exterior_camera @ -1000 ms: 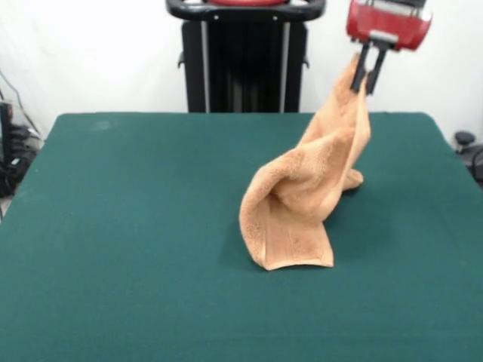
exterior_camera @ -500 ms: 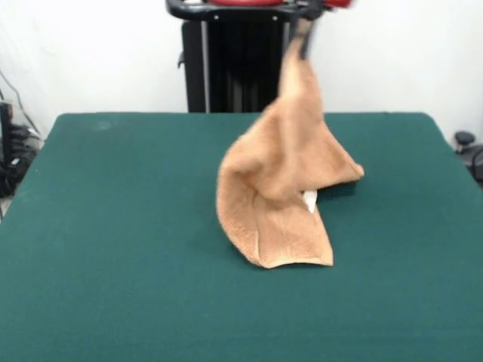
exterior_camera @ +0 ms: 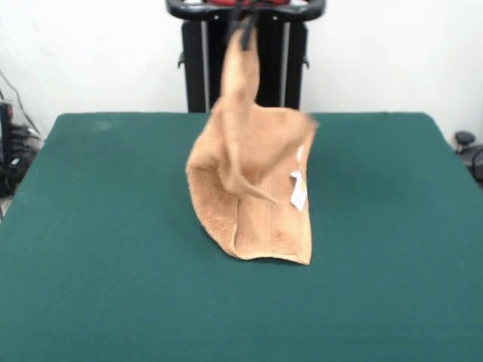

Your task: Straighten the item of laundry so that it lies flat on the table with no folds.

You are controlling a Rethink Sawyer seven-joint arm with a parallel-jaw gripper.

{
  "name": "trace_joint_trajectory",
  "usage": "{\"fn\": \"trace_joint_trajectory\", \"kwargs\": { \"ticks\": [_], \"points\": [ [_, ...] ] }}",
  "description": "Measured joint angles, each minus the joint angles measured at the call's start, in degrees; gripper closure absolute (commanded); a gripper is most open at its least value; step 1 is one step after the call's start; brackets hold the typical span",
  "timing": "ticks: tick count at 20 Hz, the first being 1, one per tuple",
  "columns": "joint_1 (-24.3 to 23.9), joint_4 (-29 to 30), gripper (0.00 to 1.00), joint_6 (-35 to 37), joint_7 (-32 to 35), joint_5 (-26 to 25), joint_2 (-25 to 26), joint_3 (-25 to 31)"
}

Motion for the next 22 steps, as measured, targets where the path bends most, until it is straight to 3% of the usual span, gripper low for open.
{"fn": "trace_joint_trajectory", "kwargs": {
  "ticks": [4,11,17,22],
  "points": [
    [8.9,-1.9,1.0,3.1,0.0,0.0,0.5,-2.0],
    [19.4,-7.3,1.0,11.9,0.3,1.1,2.7,-4.1],
    [21.8,-10.9,1.0,14.2,0.7,2.3,5.6,-4.7],
    [18.1,-10.8,1.0,10.7,0.7,1.8,7.2,-4.1]
  ]
}}
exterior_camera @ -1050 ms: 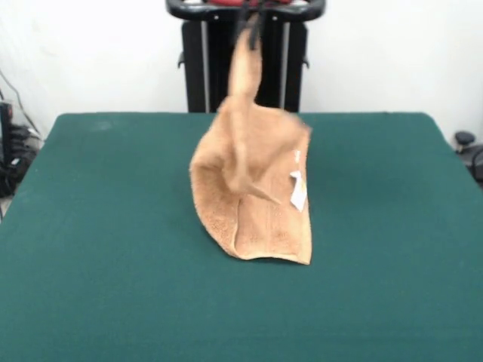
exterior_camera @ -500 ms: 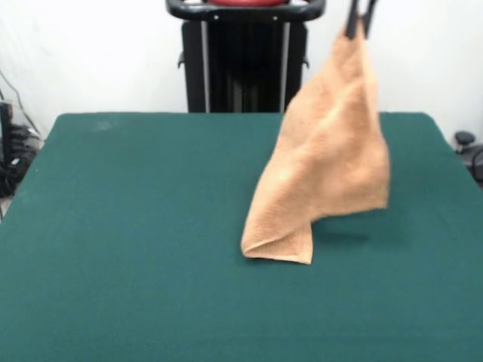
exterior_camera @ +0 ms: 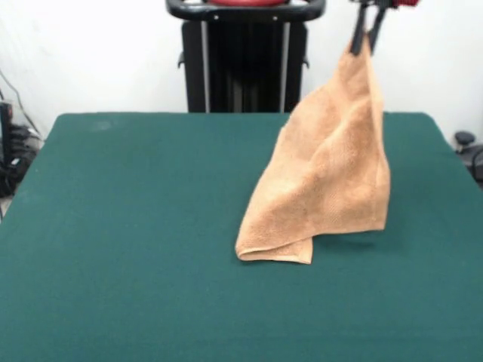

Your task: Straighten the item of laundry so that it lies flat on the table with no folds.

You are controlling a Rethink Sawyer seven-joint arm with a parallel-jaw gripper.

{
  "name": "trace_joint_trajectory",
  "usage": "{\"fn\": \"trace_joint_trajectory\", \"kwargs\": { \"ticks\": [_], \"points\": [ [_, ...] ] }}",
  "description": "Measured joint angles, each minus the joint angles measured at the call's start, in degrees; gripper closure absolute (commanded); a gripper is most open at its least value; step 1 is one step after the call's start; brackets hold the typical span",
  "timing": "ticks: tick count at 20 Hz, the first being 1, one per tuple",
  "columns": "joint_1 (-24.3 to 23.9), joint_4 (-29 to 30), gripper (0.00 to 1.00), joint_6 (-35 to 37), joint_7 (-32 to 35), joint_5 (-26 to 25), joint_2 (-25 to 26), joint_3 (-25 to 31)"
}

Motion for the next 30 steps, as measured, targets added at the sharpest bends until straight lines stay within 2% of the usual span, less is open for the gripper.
{"fn": "trace_joint_trajectory", "kwargs": {
  "ticks": [5,6,9,18,30],
  "points": [
    [-6.2,1.2,1.0,-5.9,0.0,-2.5,0.0,0.7],
    [-9.2,2.1,1.0,-8.6,0.0,-4.2,-0.4,0.9],
    [-12.4,3.1,1.0,-11.0,0.0,-6.3,-0.7,1.4],
    [-27.9,8.8,1.0,-18.1,0.0,-18.9,-1.9,6.6],
    [-40.4,12.6,1.0,-27.9,0.0,-33.3,-0.1,9.4]
  ]
}}
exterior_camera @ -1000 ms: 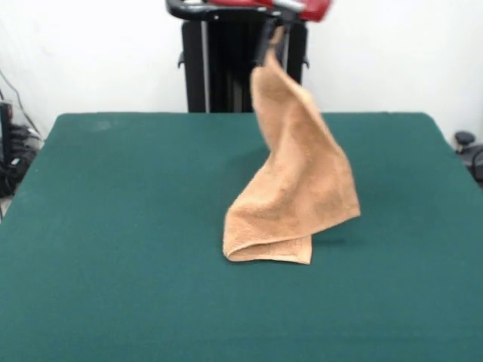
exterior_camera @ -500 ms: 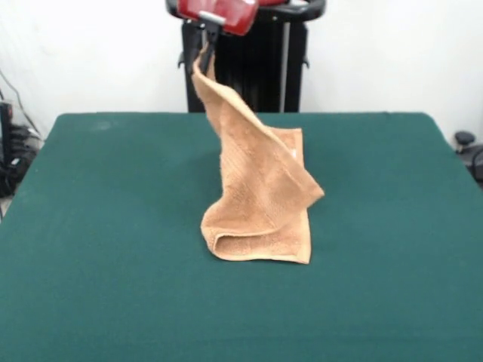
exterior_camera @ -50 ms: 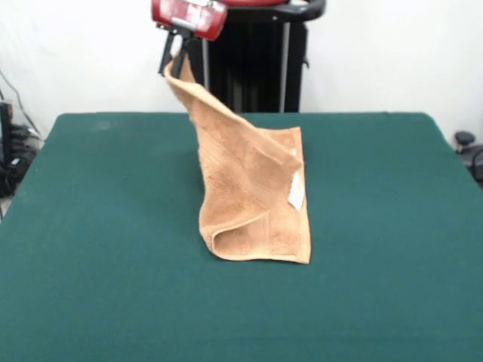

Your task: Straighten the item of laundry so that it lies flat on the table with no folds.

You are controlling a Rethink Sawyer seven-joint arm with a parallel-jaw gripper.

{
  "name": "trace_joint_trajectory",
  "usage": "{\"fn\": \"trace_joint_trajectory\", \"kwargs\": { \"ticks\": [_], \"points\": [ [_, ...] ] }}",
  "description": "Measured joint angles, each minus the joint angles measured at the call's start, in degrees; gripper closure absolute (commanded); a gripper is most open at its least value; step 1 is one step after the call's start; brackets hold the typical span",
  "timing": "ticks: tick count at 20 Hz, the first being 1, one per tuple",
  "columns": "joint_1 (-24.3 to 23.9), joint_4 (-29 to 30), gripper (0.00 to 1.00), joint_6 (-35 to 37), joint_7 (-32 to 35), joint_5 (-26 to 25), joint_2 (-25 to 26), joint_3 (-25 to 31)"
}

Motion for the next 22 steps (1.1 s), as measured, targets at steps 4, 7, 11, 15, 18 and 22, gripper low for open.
{"fn": "trace_joint_trajectory", "kwargs": {
  "ticks": [4,7,11,15,18,22],
  "points": [
    [-3.7,1.0,1.0,-1.8,0.0,-3.2,0.2,0.0],
    [-8.9,1.8,1.0,-2.8,0.0,-6.9,0.2,0.3],
    [-14.1,1.9,1.0,-4.9,0.0,-10.5,1.9,0.5],
    [-18.5,1.8,1.0,-9.5,0.0,-13.6,6.6,0.7],
    [-21.4,1.8,1.0,-13.0,0.0,-15.0,10.3,1.2],
    [-26.3,1.5,0.0,-19.6,0.0,-17.9,18.0,2.8]
  ]
}}
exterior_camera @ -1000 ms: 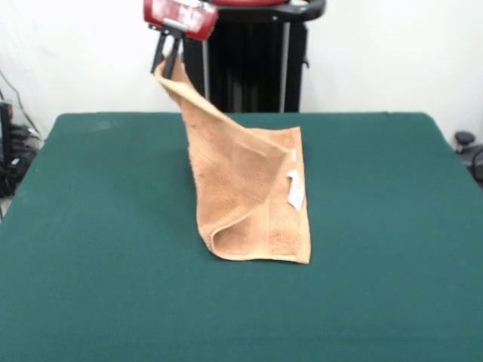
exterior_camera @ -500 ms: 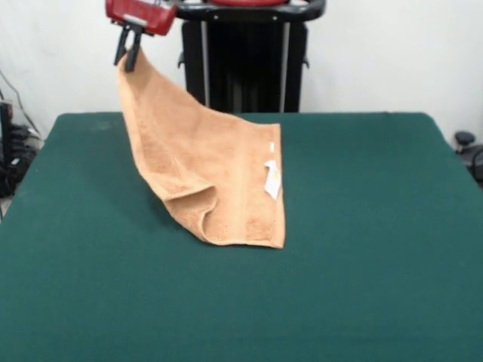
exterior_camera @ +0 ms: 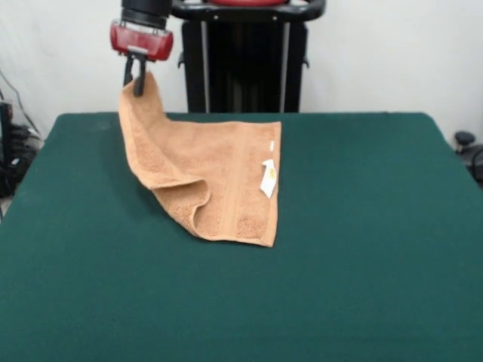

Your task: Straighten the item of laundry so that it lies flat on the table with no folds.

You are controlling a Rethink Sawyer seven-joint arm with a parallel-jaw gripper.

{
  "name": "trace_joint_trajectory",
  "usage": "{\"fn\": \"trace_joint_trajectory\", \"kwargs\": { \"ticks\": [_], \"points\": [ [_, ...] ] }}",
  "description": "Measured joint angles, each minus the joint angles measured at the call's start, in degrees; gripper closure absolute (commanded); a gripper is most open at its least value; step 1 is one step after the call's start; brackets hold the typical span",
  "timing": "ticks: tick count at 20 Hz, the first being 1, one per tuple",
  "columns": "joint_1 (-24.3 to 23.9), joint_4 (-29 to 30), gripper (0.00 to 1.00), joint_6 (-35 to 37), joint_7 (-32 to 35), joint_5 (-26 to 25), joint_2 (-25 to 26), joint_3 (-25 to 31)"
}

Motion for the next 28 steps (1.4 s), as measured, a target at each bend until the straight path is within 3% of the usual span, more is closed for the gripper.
{"fn": "trace_joint_trajectory", "kwargs": {
  "ticks": [8,17,18,28],
  "points": [
    [0.2,0.7,0.0,-1.3,0.0,0.0,1.6,1.8],
    [10.8,5.5,0.0,0.0,0.0,8.9,-11.1,1.6],
    [12.6,6.1,0.0,1.5,0.0,10.7,-14.0,1.6],
    [19.9,6.4,0.0,16.4,0.0,16.9,-25.4,0.9]
  ]
}}
